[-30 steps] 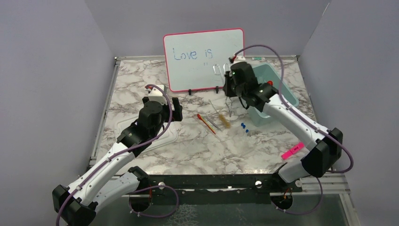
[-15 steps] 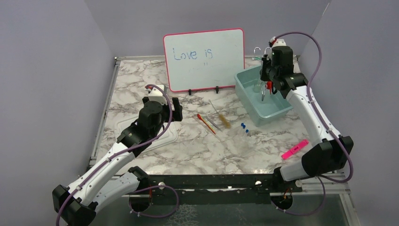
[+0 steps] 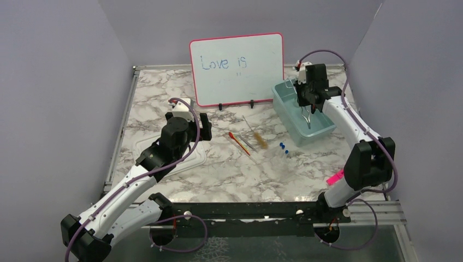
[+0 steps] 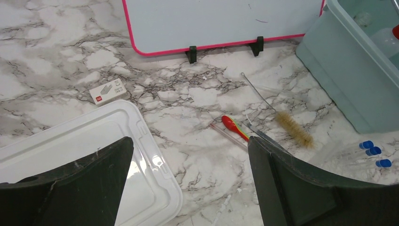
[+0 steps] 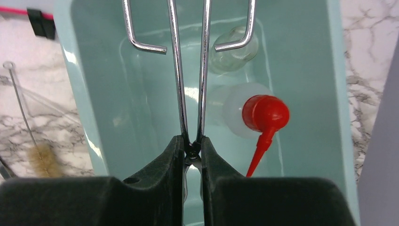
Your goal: Organize the chemistry lab equipment
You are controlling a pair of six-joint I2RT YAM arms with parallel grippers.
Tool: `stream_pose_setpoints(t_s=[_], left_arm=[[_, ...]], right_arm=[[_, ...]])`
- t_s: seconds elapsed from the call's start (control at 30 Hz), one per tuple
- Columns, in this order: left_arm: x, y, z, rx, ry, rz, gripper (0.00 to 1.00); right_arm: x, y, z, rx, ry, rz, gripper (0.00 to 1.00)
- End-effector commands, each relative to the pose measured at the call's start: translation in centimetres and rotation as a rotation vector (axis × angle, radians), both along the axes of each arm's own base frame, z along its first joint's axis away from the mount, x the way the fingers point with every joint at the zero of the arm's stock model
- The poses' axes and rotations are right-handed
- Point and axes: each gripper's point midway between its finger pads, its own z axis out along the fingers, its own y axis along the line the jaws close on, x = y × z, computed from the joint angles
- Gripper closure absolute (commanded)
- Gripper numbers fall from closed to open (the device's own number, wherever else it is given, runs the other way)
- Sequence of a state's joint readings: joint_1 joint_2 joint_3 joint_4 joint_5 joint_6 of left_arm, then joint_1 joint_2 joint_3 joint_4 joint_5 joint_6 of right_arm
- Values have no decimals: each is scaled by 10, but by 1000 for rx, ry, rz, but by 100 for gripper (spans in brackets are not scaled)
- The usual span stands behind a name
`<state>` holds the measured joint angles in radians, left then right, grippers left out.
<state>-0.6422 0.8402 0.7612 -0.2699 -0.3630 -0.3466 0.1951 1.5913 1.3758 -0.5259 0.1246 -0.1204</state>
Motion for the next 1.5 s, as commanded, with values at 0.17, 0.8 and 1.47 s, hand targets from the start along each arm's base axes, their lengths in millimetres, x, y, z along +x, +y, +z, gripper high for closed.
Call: stream_pose_setpoints(t_s=[0.17, 0.8, 1.47], left_arm=[[3, 0, 4, 1, -19, -1, 6], [5, -9, -4, 3, 6, -32, 6], [3, -9, 1, -12, -7, -41, 6]], right_arm=[[-13, 13, -40, 44, 73, 155, 95], [-11, 18, -92, 108, 168, 135, 76], [-33, 30, 45, 306, 6, 16, 55]])
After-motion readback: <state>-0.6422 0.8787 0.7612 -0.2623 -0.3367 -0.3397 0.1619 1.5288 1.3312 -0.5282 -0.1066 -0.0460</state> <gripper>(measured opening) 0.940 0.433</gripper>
